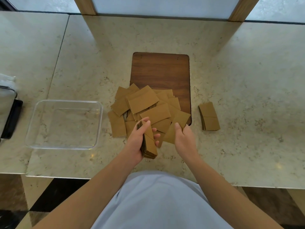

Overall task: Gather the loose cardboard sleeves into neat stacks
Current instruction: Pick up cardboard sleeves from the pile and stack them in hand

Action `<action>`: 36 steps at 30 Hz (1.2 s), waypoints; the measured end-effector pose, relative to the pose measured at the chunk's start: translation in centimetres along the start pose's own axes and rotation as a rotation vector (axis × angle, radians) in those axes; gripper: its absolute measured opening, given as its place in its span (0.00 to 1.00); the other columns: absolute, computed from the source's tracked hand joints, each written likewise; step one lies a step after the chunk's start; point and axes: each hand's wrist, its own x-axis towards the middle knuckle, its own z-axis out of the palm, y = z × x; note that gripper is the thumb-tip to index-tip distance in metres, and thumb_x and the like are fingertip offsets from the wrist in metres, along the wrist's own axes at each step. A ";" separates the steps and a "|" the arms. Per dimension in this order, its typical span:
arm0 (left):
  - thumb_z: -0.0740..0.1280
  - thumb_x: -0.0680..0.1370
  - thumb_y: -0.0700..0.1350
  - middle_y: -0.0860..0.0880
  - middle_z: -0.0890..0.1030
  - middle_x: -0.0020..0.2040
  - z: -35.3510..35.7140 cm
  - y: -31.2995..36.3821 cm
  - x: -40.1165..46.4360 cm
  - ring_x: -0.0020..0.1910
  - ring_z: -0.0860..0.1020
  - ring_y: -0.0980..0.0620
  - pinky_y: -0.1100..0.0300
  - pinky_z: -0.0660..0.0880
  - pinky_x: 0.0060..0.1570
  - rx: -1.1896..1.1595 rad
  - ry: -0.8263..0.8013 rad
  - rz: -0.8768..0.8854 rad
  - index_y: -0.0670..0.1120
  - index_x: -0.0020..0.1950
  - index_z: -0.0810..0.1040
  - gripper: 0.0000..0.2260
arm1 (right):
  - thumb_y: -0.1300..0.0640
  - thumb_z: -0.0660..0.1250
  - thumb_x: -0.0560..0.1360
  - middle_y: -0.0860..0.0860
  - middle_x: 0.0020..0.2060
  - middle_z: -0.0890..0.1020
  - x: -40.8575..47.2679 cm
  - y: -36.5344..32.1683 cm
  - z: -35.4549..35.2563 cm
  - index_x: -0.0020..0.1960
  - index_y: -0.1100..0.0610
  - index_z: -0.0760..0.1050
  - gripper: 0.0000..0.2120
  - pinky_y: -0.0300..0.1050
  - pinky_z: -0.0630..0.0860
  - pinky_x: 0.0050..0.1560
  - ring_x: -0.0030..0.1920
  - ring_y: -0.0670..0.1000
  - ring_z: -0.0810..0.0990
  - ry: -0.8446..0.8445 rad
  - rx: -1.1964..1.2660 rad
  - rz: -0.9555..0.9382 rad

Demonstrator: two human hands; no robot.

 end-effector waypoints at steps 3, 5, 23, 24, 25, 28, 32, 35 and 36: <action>0.68 0.83 0.48 0.39 0.82 0.51 0.2 -0.2 -0.5 0.44 0.84 0.41 0.48 0.82 0.39 0.062 -0.009 0.008 0.53 0.63 0.80 0.09 | 0.56 0.57 0.85 0.47 0.42 0.83 -1.4 -1.1 -0.6 0.52 0.48 0.75 0.09 0.36 0.76 0.35 0.37 0.40 0.79 -0.075 0.046 -0.014; 0.67 0.83 0.50 0.39 0.84 0.52 0.5 -0.2 -0.9 0.44 0.84 0.42 0.48 0.82 0.41 0.105 -0.001 0.022 0.53 0.63 0.81 0.09 | 0.58 0.57 0.84 0.41 0.33 0.83 -2.2 -1.8 -0.8 0.51 0.48 0.75 0.09 0.33 0.73 0.27 0.30 0.38 0.78 -0.195 0.152 0.067; 0.83 0.65 0.55 0.53 0.85 0.42 1.6 0.0 -2.1 0.41 0.84 0.52 0.55 0.83 0.46 0.340 -0.062 0.447 0.58 0.63 0.79 0.28 | 0.56 0.58 0.84 0.57 0.35 0.86 -3.5 -3.5 0.8 0.47 0.66 0.79 0.17 0.36 0.74 0.19 0.28 0.50 0.85 -0.323 1.181 0.879; 0.83 0.66 0.52 0.54 0.84 0.39 1.8 -0.2 -2.1 0.37 0.82 0.54 0.57 0.83 0.42 0.402 -0.065 0.496 0.60 0.63 0.78 0.28 | 0.55 0.57 0.84 0.54 0.31 0.83 -3.6 -3.4 1.1 0.44 0.64 0.79 0.18 0.35 0.71 0.17 0.24 0.48 0.82 -0.370 1.174 0.896; 0.83 0.66 0.50 0.55 0.82 0.37 2.0 -0.2 -2.1 0.35 0.81 0.55 0.59 0.82 0.39 0.451 -0.060 0.536 0.60 0.64 0.78 0.28 | 0.54 0.58 0.84 0.51 0.28 0.79 -3.7 -3.3 1.2 0.41 0.63 0.79 0.19 0.34 0.68 0.15 0.21 0.46 0.77 -0.438 1.157 0.908; 0.78 0.72 0.41 0.45 0.83 0.48 2.1 0.0 -1.9 0.45 0.81 0.53 0.57 0.81 0.47 0.467 -0.054 0.603 0.59 0.64 0.77 0.25 | 0.51 0.63 0.80 0.48 0.23 0.71 -3.7 -3.1 1.0 0.37 0.60 0.79 0.17 0.34 0.61 0.14 0.17 0.44 0.68 -0.687 1.139 0.932; 0.71 0.78 0.37 0.37 0.82 0.48 1.6 0.5 -1.9 0.47 0.81 0.45 0.49 0.80 0.47 0.396 -0.073 0.539 0.57 0.63 0.79 0.19 | 0.46 0.69 0.76 0.46 0.23 0.69 -3.1 -2.7 0.6 0.39 0.57 0.80 0.15 0.35 0.62 0.16 0.19 0.43 0.66 -0.816 0.898 0.873; 0.70 0.81 0.49 0.41 0.81 0.41 1.3 1.4 -1.7 0.41 0.80 0.43 0.44 0.81 0.48 0.110 -0.076 0.318 0.53 0.62 0.80 0.10 | 0.32 0.67 0.75 0.49 0.27 0.74 -1.6 -2.3 0.0 0.36 0.55 0.80 0.26 0.38 0.66 0.25 0.25 0.46 0.70 -0.708 0.421 0.706; 0.70 0.81 0.54 0.42 0.80 0.41 1.2 1.9 -1.4 0.39 0.80 0.44 0.42 0.82 0.48 0.003 -0.073 0.229 0.51 0.61 0.80 0.12 | 0.30 0.66 0.74 0.50 0.31 0.77 -0.7 -2.3 -0.2 0.37 0.54 0.80 0.27 0.40 0.69 0.29 0.28 0.47 0.74 -0.602 0.250 0.630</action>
